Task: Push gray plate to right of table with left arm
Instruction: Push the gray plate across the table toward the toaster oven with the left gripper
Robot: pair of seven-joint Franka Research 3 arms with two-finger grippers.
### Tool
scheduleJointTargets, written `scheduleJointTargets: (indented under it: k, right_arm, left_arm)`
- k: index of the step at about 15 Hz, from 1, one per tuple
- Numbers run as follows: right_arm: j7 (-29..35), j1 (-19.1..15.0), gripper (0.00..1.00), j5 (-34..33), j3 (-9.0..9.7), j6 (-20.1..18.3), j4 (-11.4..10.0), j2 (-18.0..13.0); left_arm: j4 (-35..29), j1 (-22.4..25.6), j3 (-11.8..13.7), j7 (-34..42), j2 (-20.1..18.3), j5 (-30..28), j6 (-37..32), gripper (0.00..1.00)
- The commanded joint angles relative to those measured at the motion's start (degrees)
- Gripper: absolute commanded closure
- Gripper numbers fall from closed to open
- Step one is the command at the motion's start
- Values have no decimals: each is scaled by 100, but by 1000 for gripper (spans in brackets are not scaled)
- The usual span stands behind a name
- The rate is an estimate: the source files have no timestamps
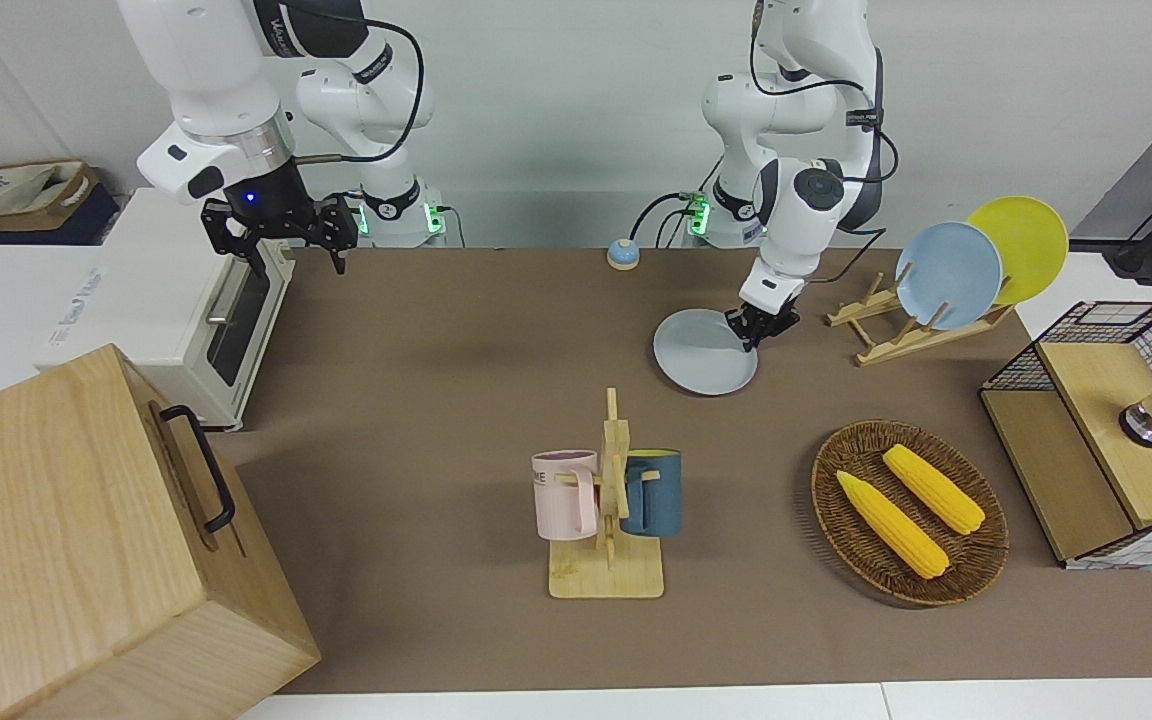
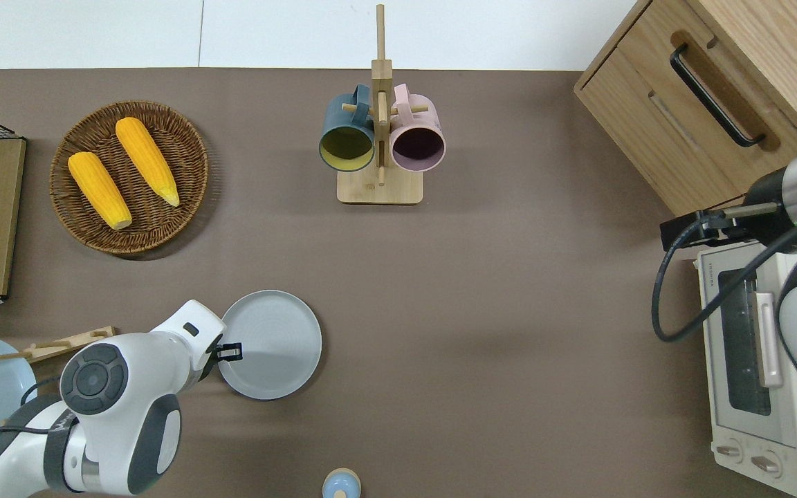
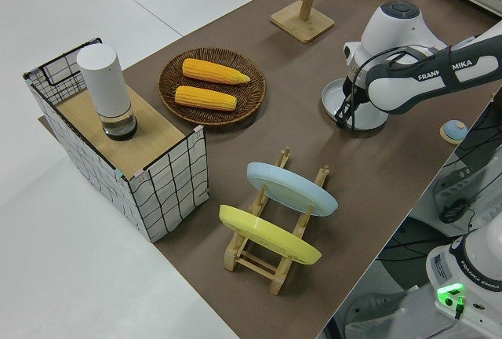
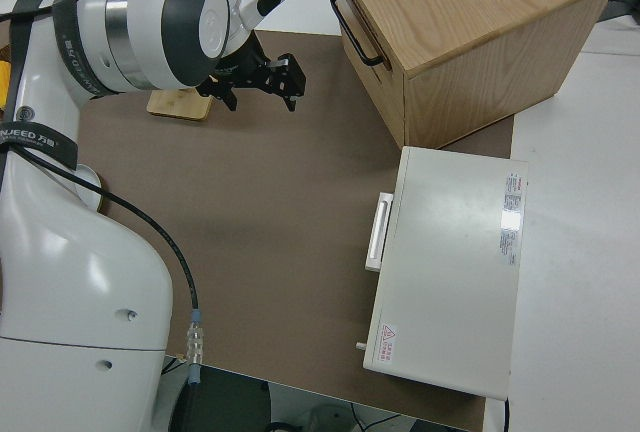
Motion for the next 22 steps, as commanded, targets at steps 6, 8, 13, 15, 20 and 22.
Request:
scheduleJointTargets:
  k: [6, 8, 13, 15, 20, 22]
  right_arm:
    - [27, -4, 17, 40, -1, -59, 8, -33]
    - [18, -4, 17, 40, -1, -59, 16, -33]
    - [18, -4, 17, 40, -1, -59, 8, -33]
    - [18, -4, 17, 40, -1, -59, 8, -33]
    - [18, -4, 17, 40, -1, -59, 8, -33]
    - [18, -4, 17, 40, -1, -59, 8, -33]
  left_arm:
    - [72, -818, 43, -871, 556, -34, 553, 1000]
    - [177, -1002, 52, -1099, 644, -34, 553, 1000]
    - [564, -1669, 43, -1881, 907, -25, 553, 1000]
    - [713, -1986, 52, -2276, 1048, -7, 553, 1000]
    - [1258, -2461, 52, -2839, 1522, 19, 580, 1000]
    - [1425, -2637, 52, -3016, 1654, 28, 580, 1000]
